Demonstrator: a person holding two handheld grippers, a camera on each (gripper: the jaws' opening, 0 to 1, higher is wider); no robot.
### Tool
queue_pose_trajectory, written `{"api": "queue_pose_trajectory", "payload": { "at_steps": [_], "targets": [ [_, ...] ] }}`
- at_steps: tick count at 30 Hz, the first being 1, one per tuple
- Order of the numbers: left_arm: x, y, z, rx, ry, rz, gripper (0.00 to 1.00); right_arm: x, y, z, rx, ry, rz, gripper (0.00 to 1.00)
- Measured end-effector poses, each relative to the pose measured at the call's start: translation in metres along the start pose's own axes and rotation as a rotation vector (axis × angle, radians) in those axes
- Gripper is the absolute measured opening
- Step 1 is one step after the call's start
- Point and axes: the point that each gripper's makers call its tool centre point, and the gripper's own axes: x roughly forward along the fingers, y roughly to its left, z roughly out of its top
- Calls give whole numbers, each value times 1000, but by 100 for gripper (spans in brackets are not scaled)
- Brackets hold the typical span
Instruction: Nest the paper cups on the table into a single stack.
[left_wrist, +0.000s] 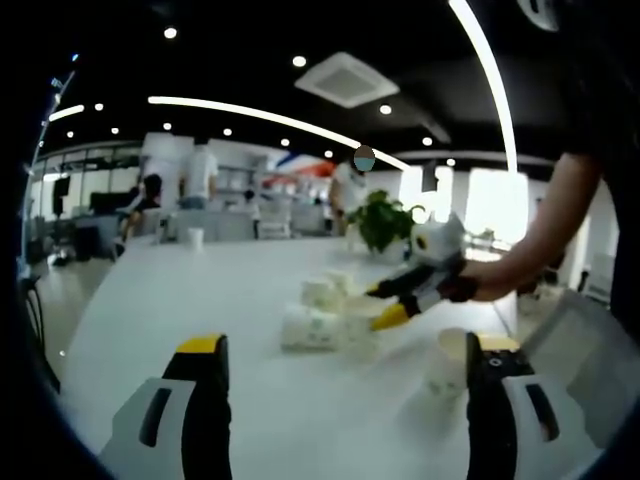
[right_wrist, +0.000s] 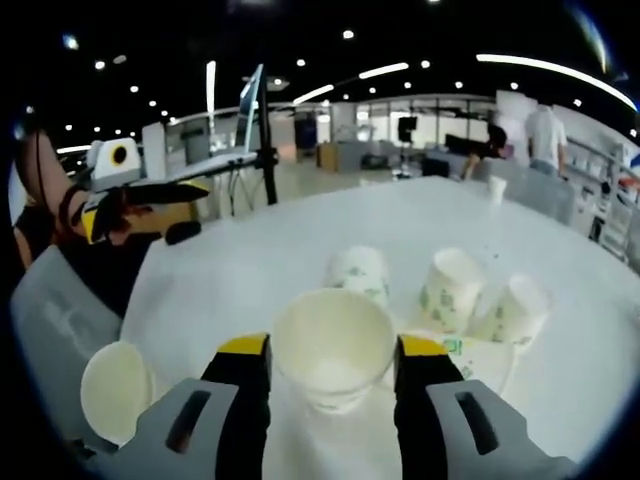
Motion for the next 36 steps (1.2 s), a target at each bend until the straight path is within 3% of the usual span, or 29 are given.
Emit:
{"api": "queue_pose_trajectory", "payload": {
  "at_steps": [20, 36],
  "targets": [
    [2, -3, 4, 4, -6, -8, 96, -16, 1, 9, 4, -19, -10, 43],
    [4, -7, 7, 11, -12, -15, 97, -37, 7, 32, -26, -69, -6, 42]
  ]
}}
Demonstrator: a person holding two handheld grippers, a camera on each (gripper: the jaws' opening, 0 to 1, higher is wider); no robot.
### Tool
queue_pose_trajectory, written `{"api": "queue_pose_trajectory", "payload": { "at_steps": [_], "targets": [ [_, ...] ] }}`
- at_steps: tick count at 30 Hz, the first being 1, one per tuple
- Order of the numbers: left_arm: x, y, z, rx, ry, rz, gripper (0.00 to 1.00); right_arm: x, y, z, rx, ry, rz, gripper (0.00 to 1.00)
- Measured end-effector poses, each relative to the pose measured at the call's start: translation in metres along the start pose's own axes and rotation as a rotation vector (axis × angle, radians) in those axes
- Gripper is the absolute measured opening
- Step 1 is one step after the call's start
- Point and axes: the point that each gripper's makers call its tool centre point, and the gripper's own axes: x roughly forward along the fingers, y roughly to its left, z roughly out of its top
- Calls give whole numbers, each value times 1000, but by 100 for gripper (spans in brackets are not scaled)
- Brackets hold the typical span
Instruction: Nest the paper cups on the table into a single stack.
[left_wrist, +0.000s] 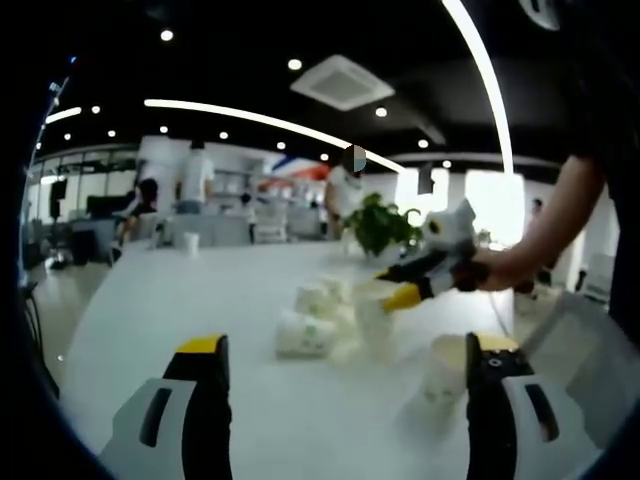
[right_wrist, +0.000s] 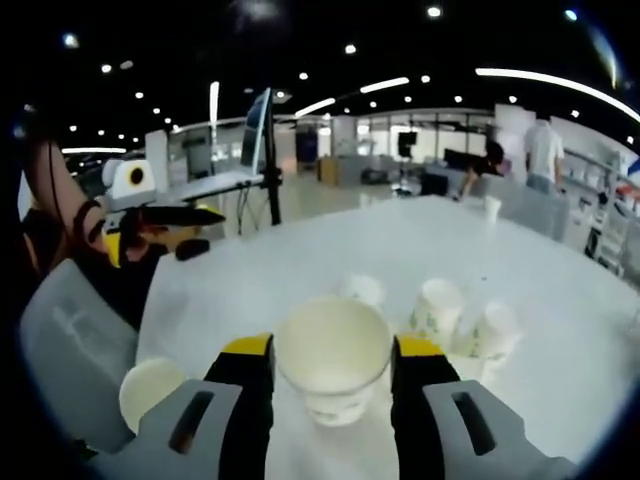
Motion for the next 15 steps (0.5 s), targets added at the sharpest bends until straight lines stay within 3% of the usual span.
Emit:
{"api": "queue_pose_trajectory", "payload": {
  "at_steps": [15],
  "targets": [
    [-2, 6, 5, 16, -4, 15, 98, -23, 16, 48, -31, -104, 21, 42]
  ]
}}
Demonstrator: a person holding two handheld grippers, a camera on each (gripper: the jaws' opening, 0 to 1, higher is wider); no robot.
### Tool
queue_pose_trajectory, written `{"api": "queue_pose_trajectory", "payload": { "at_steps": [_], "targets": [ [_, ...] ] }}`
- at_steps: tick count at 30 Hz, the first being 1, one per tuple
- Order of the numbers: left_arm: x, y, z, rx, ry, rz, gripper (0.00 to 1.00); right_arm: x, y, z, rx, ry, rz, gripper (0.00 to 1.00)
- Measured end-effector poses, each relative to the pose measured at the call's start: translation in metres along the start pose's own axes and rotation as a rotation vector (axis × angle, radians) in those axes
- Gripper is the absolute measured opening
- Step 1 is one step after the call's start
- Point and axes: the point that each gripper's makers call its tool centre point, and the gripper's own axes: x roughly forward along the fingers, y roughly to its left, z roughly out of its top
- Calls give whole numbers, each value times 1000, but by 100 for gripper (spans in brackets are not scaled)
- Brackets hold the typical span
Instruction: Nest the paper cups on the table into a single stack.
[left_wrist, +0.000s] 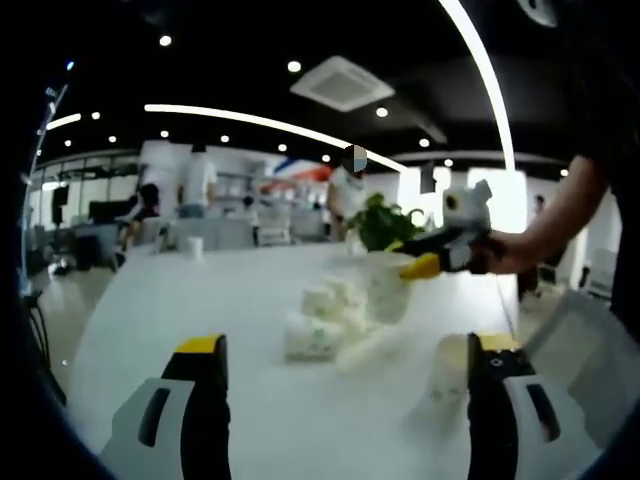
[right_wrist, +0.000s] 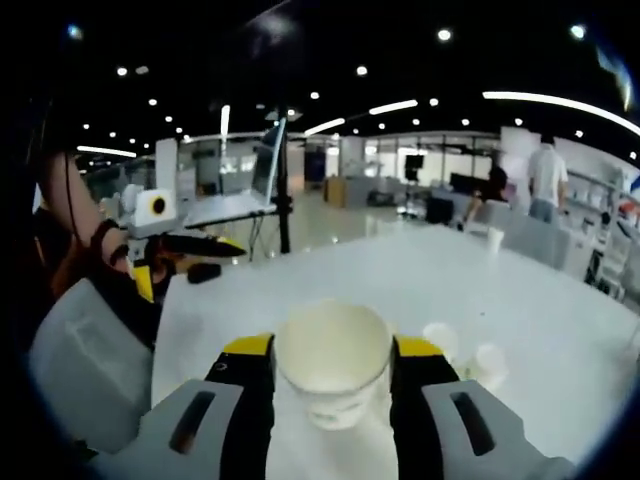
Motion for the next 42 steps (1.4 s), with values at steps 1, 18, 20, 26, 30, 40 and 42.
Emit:
{"api": "queue_pose_trajectory", "payload": {
  "at_steps": [1, 18, 20, 26, 30, 40, 42],
  "targets": [
    [0, 0, 0, 2, 2, 2, 98, -2, 2, 2, 0, -3, -2, 42],
    [-10, 4, -3, 48, 47, 22, 98, -33, 45, 24, -18, -48, 53, 41],
    [-11, 4, -2, 49, 46, 20, 98, -36, 50, 24, -19, -48, 61, 41],
    [-11, 3, -4, 58, 62, 22, 98, -42, 65, 27, -17, -53, 83, 40],
    [-11, 3, -4, 60, 72, 22, 98, -45, 75, 23, -37, -36, 105, 40],
    [-11, 5, -3, 74, 91, 25, 98, -47, 87, 9, -27, -9, 131, 40],
    [-11, 6, -4, 77, 97, 28, 98, -47, 90, 5, -28, -3, 139, 40]
  ]
}}
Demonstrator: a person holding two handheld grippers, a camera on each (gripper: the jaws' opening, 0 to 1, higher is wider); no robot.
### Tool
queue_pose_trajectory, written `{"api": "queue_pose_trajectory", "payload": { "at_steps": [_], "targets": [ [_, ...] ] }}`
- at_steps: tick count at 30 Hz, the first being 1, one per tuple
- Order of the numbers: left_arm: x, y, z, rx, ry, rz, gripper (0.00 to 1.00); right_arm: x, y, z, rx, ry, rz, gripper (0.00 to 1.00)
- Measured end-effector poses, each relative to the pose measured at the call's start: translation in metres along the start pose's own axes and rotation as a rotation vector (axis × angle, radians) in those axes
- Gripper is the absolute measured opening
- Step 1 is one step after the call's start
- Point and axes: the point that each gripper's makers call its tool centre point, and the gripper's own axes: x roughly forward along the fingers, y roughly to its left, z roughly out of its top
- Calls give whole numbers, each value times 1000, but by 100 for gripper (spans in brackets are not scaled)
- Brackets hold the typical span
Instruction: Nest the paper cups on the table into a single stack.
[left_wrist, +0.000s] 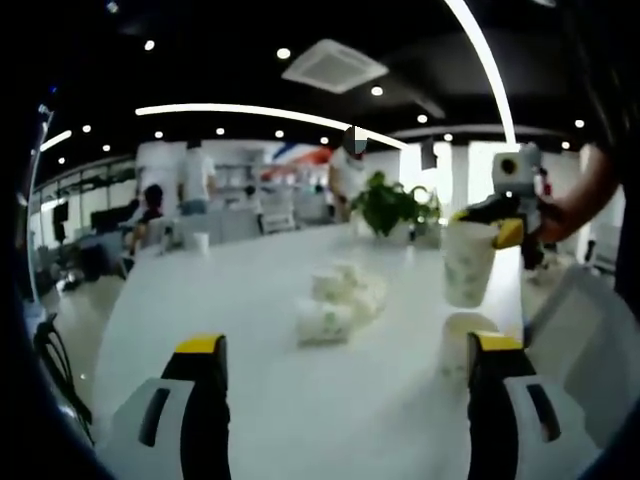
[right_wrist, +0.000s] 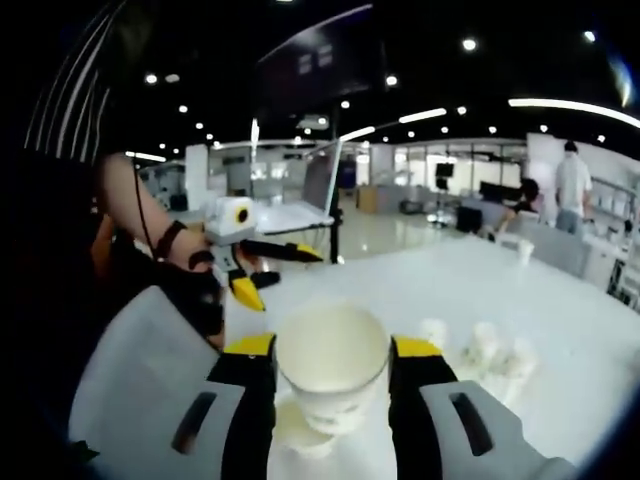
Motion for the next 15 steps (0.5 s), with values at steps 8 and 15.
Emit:
{"api": "queue_pose_trajectory", "payload": {
  "at_steps": [8, 15],
  "targets": [
    [0, 1, -2, 4, 17, 6, 98, 6, 13, -12, 9, 18, 27, 40],
    [-1, 0, 1, -4, 7, 7, 97, 9, 15, -21, 26, 30, 34, 40]
  ]
}}
